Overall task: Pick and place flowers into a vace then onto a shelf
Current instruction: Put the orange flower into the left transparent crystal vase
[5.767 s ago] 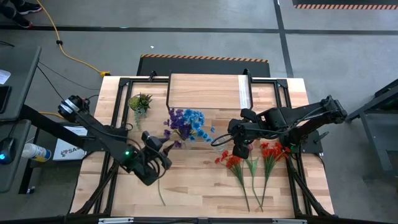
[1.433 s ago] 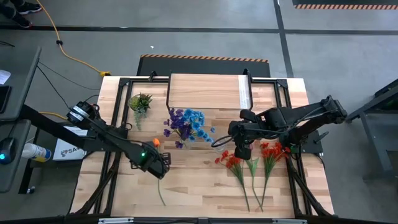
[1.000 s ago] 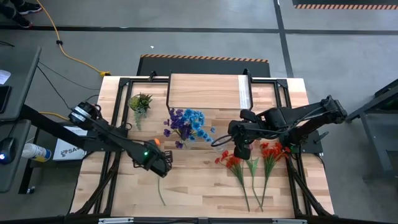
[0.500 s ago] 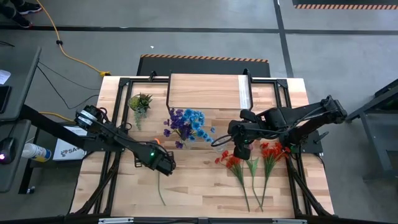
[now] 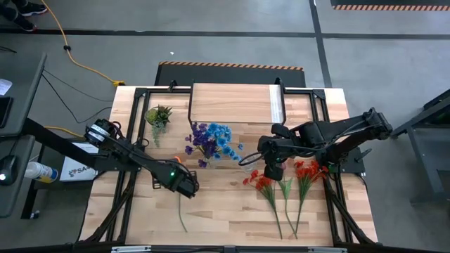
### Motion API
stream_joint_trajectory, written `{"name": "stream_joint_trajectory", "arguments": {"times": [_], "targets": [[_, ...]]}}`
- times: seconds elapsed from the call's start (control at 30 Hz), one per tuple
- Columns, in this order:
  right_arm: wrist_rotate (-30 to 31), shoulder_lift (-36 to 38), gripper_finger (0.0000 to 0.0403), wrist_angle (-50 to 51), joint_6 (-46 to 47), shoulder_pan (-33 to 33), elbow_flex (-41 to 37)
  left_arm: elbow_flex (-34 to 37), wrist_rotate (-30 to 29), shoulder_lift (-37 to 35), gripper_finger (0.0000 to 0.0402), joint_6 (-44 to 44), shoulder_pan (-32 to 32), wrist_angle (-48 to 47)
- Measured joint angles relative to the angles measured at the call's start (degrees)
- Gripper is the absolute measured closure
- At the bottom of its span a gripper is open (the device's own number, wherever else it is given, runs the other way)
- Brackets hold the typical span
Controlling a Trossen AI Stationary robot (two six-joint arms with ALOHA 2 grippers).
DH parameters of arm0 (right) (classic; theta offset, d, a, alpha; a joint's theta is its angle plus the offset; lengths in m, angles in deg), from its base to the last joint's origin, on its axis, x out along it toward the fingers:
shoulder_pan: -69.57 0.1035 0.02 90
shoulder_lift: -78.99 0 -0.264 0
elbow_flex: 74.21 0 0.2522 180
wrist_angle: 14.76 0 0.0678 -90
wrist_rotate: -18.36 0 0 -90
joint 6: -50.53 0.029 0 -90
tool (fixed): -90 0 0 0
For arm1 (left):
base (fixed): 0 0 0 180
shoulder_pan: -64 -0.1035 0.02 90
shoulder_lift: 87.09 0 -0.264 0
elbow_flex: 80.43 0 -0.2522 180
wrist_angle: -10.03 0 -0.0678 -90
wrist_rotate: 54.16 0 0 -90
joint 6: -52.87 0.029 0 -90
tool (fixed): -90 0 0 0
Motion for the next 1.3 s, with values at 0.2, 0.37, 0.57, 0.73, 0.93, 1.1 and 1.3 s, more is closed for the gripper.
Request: {"name": "stream_joint_trajectory", "arguments": {"times": [0.2, 0.37, 0.57, 0.73, 0.93, 1.1, 1.3], "targets": [[0.0, 0.0, 0.0263, 0.0, 0.0, 0.0, 0.0, 0.0, 0.0, 0.0, 0.0297, 0.0, 0.0, 0.2], [0.0, 0.0, 0.0263, 0.0, 0.0, 0.0, 0.0, 0.0, 0.8, 0.0, 0.0336, -1.4, 0.0, 0.1], [0.0, 0.0, 0.0263, 0.0, 0.0, 0.0, 0.0, 0.0, 1.9, 0.0, 0.0362, -1.5, 0.0, -0.1], [0.0, 0.0, 0.0263, 0.0, 0.0, 0.0, 0.0, 0.1, 3.0, 0.0, 0.0359, -1.5, 0.0, -0.2], [0.0, 0.0, 0.0263, 0.6, -1.1, 0.0, 0.0, -2.4, 4.0, 0.3, 0.0364, -0.3, -0.1, -3.0], [0.0, 0.0, 0.0263, 0.6, -1.5, 0.0, 0.0, -5.0, 7.7, 0.7, 0.0364, 0.5, 0.2, -5.7], [0.0, 0.0, 0.0263, 2.0, -1.6, 0.0, 0.0, -5.3, 9.2, 0.5, 0.0364, 1.0, 1.8, -7.5]]}}
